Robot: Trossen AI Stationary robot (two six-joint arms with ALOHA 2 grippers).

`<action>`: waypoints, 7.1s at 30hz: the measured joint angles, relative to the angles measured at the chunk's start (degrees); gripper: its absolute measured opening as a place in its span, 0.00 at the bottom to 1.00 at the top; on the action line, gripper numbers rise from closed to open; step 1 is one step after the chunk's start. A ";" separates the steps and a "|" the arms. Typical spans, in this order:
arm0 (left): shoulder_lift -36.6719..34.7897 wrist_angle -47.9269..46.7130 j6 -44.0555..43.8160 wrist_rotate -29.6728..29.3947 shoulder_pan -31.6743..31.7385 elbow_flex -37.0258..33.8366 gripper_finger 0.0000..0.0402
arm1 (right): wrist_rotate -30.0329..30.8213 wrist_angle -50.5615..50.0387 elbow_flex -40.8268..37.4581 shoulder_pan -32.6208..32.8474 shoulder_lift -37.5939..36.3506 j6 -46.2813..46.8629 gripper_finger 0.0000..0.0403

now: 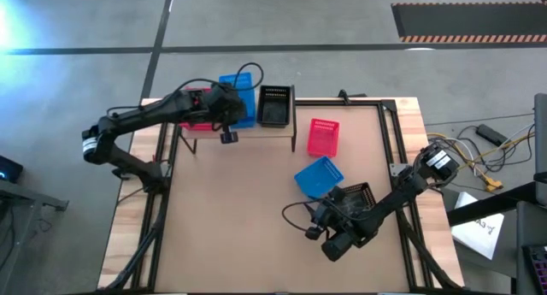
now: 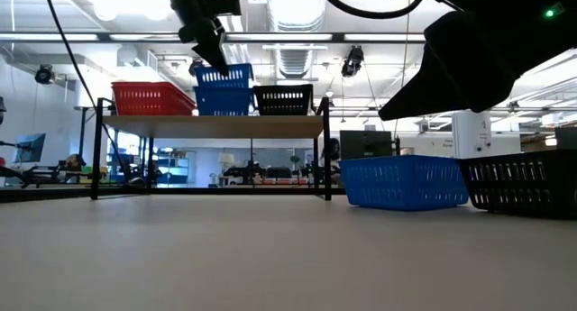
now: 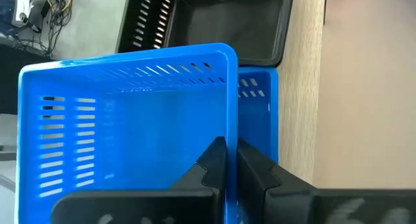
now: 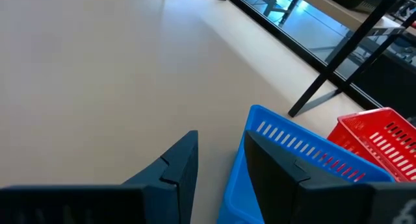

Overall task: Stack baskets on shelf by color
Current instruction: Stack the left bottom blue bin on top of the blue bin on the shelf, then stack the black bin on top of the black bin on the shelf

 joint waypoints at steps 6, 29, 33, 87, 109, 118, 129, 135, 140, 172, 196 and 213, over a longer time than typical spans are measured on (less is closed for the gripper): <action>-1.49 -0.79 -0.07 -0.04 0.00 0.00 0.03 | 0.03 -0.01 -0.15 0.00 0.00 -0.11 0.29; -3.26 -1.34 -6.74 5.55 -5.97 2.80 0.34 | -0.26 -0.51 -0.44 0.43 0.00 -3.81 0.29; -3.28 -0.78 -7.89 4.99 -15.31 1.26 0.34 | -2.04 -5.94 -0.12 2.18 -1.77 -4.76 0.29; -15.95 26.67 -49.36 -20.94 -64.62 -36.03 0.34 | -42.81 -11.70 -7.43 -40.90 -25.60 -35.33 0.45; -16.06 31.88 -52.36 -25.00 -65.24 -40.85 0.34 | -32.42 -23.34 -7.37 5.52 -21.52 27.84 0.30; -16.04 33.63 -52.80 -25.33 -65.22 -44.04 0.34 | -32.24 -23.17 -7.37 0.36 -16.58 28.86 0.43; -16.04 33.75 -52.57 -25.55 -65.16 -43.89 0.34 | -36.04 -23.04 -7.17 -2.84 -14.14 26.88 0.37; -16.04 33.86 -52.54 -25.57 -65.16 -43.89 0.34 | -40.14 -27.71 -5.16 -2.84 -14.25 26.90 0.22; -16.04 34.41 -52.41 -25.57 -65.16 -43.89 0.34 | -43.66 -33.18 -2.15 -2.84 -14.25 26.88 0.24; -16.04 35.08 -52.54 -25.59 -65.18 -43.89 0.34 | -44.09 -34.51 -1.88 -2.89 -8.46 21.73 0.31; -16.04 36.69 -52.74 -27.23 -65.18 -43.89 0.34 | -39.51 -32.45 30.75 2.70 -8.01 -25.62 0.03; -11.83 38.83 -52.73 -30.01 -65.18 -43.87 0.34 | -44.46 -34.13 61.64 -40.95 6.01 -67.34 0.03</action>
